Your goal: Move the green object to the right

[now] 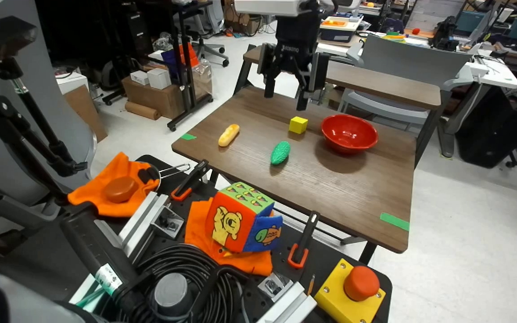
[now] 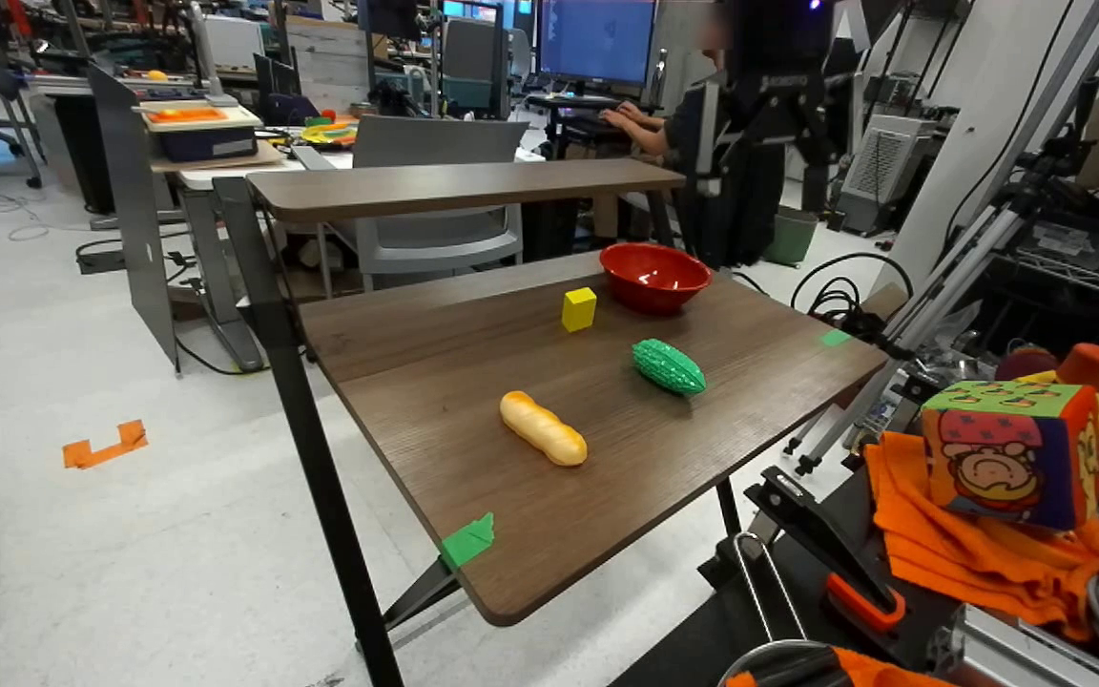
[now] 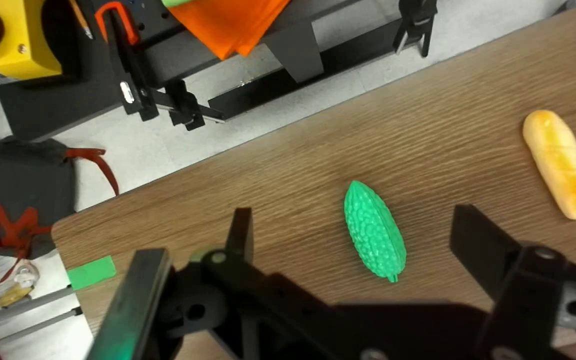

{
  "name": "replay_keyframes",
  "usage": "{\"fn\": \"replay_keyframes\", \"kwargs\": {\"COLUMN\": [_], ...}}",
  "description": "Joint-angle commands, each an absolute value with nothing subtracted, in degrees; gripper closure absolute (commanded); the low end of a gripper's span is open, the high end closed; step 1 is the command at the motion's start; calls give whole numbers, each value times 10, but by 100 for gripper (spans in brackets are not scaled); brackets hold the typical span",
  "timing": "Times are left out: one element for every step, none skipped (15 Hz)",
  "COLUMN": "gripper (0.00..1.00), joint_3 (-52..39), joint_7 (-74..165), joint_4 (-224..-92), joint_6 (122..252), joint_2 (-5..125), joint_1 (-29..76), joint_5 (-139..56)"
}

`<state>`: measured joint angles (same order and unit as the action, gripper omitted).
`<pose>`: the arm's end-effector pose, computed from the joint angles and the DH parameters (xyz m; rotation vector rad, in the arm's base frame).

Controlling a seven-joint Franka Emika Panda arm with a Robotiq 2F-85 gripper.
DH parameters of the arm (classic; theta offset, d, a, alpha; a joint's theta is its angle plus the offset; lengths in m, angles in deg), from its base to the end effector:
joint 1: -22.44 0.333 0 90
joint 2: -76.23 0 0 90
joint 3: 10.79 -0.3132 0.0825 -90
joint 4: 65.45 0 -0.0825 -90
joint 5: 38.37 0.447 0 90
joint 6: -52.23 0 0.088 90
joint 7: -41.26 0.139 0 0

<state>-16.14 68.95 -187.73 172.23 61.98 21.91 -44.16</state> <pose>0.5682 0.0418 0.1910 2.9404 -0.4979 -0.3893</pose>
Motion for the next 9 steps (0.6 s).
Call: {"fn": "replay_keyframes", "kwargs": {"gripper": [0, 0, 0, 0, 0, 0, 0, 0, 0], "joint_3": [-132, -127, -119, -111, -104, -96, -90, -83, -77], "joint_7": [736, 745, 760, 772, 782, 791, 798, 806, 813], "joint_4": [-1796, -1783, -1772, -1760, -1748, -1739, -1728, -1717, -1706], "joint_6": [1739, 1747, 1756, 1760, 1762, 1765, 1766, 1762, 1760], "joint_2": [514, 490, 468, 447, 430, 412, 395, 379, 363], "joint_1": [259, 267, 279, 290, 299, 311, 318, 327, 334], "joint_5": [-430, -423, -429, -435, -439, -446, -448, -450, -452]}}
